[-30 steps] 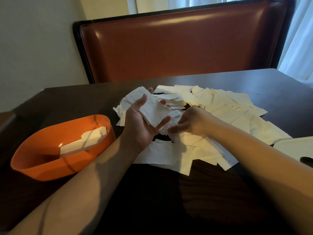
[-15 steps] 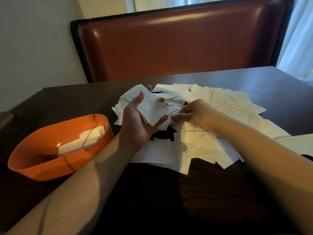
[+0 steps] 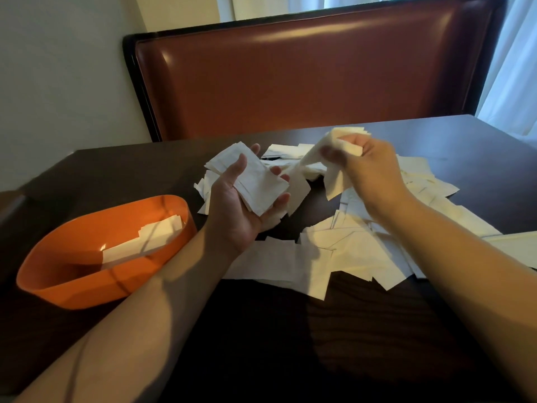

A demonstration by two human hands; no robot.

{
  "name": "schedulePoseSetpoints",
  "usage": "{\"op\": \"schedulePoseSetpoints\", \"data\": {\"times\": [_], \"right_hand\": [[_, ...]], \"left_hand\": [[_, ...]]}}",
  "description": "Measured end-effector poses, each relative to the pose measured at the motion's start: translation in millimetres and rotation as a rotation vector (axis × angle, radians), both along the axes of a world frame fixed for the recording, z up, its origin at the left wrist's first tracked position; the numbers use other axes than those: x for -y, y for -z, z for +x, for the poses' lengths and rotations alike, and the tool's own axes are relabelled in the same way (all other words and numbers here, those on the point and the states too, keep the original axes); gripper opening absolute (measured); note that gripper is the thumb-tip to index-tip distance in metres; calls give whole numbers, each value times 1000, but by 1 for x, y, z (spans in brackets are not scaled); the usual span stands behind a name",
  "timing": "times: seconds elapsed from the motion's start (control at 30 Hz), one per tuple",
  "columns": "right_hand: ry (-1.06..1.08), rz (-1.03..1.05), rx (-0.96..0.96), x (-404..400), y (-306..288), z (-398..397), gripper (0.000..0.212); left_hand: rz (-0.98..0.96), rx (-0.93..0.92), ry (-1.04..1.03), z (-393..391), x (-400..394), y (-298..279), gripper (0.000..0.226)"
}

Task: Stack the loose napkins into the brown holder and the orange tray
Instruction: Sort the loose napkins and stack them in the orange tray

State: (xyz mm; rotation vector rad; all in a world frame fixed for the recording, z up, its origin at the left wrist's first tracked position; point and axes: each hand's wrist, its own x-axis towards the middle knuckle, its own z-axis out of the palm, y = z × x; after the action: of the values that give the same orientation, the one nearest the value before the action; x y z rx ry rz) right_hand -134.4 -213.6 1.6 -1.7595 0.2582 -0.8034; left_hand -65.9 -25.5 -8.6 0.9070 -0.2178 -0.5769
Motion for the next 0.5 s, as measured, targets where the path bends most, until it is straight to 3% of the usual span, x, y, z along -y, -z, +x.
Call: {"op": "schedulePoseSetpoints", "data": {"times": [0.17,0.3,0.4,0.5], "right_hand": [[-264,172,27,-2,-10,-7,19],[-607,351,-127,-2,-14,-18,14],[-662,257,-177,-5,-11,-18,13],[-583,59,-199,-7,-8,-14,26]], "left_hand": [[68,72,-39,0,0,-2,37],[86,88,-70,1,2,-3,39],[141,88,25,1,-1,-6,40],[253,164,174,-2,-2,-7,30]]}}
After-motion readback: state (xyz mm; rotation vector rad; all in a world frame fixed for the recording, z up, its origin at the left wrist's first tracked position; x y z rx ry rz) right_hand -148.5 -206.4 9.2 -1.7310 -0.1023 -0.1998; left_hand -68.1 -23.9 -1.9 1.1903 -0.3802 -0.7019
